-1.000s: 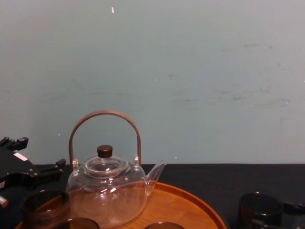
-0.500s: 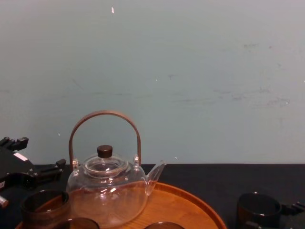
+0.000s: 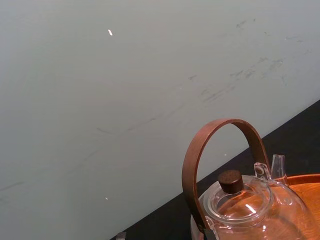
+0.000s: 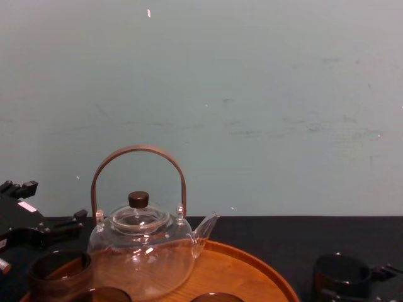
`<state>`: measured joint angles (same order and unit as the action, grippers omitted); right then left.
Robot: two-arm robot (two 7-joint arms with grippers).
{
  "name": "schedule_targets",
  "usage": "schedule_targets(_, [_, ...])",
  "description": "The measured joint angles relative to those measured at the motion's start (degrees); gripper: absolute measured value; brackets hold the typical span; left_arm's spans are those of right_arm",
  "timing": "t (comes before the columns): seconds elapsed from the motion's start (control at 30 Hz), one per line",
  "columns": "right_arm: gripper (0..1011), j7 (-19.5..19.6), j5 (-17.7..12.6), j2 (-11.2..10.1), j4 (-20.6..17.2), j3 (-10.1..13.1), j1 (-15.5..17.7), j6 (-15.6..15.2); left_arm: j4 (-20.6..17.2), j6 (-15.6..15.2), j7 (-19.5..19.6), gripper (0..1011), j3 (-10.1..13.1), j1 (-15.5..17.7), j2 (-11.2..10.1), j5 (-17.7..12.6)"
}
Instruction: Pick up the glass from the table and place it on the tray.
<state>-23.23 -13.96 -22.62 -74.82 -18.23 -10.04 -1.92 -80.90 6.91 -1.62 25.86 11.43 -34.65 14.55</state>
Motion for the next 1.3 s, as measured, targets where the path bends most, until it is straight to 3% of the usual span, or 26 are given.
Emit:
schedule_targets(0.57, [1003,-0.6,0.9,2.4,6.1,-1.1,-4.0,1.3,0.0,0.0,0.0,1001,0.0,0.0,0.0,0.0])
schedule_targets(0.93, [1002,-0.6,0.9,2.3,5.8,-1.1,-3.9,1.3,0.0,0.0,0.0,1001,0.0,0.0,0.0,0.0])
schedule_targets(1.13, [906,-0.6,0.8,2.3,5.7,-1.1,-3.8,1.3,0.0,0.0,0.0,1001,0.0,0.0,0.0,0.0])
schedule_targets(1.3, [906,-0.6,0.8,2.2,5.7,-1.1,-3.8,1.3,0.0,0.0,0.0,1001,0.0,0.0,0.0,0.0])
